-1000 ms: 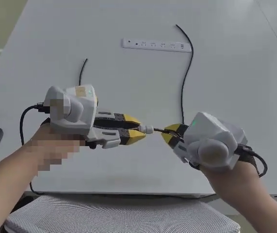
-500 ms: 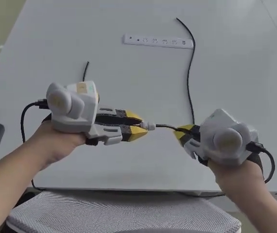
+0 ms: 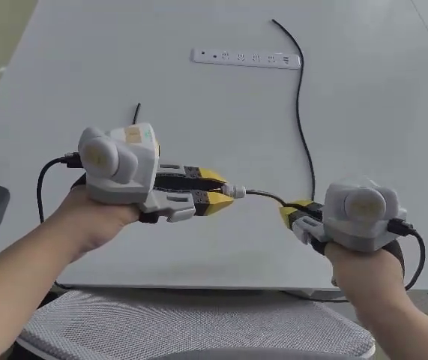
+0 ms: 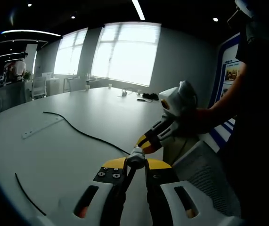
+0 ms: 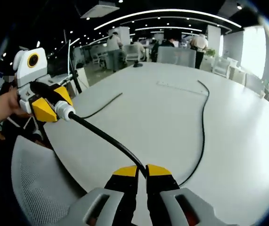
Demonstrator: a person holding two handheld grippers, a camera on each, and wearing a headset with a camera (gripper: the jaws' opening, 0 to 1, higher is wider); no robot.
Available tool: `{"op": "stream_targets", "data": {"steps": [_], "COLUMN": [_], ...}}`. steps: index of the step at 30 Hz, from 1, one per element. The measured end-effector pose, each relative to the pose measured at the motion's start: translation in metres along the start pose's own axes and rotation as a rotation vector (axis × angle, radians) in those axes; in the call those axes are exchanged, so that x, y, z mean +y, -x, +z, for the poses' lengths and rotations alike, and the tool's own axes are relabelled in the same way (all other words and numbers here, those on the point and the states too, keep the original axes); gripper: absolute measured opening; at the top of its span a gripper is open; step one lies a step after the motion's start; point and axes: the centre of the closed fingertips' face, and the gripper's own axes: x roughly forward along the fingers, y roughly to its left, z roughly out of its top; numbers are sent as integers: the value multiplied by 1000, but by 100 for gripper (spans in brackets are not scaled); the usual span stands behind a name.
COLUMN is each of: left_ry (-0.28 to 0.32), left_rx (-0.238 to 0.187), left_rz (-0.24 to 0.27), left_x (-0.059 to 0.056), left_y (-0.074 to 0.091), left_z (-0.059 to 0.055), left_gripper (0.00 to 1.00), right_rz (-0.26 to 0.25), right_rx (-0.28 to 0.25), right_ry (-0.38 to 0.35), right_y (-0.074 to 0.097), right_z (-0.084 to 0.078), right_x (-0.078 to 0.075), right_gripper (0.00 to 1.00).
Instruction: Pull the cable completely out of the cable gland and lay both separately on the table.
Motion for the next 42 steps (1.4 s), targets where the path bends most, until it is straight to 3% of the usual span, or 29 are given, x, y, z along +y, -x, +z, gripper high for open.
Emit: {"op": "stream_targets", "data": {"steps": [7, 14, 27, 30, 33, 42], "left_ry": [-1, -4, -16, -17, -22, -30], "left_rx": [-7, -10, -6, -8, -7, -2], "left_rz": [25, 47, 40, 40, 41, 33], "left_x": [2, 5, 7, 8, 7, 6], "left_y": [-1, 0, 5, 6, 6, 5], "left_z": [0, 1, 1, 2, 2, 1], "left_gripper": [15, 15, 15, 15, 15, 15], "right_rz": [-8, 1, 1, -1, 4, 30], "right_rx": [20, 13, -20, -29, -52, -84], "right_ry": [-67, -43, 123, 176, 258, 483], "right_y": [-1, 3, 10, 13, 18, 24], "right_z": [-6, -6, 1, 6, 17, 43], "right_x": [-1, 1, 3, 6, 15, 52], "right_gripper": [0, 1, 3, 9, 14, 17]}}
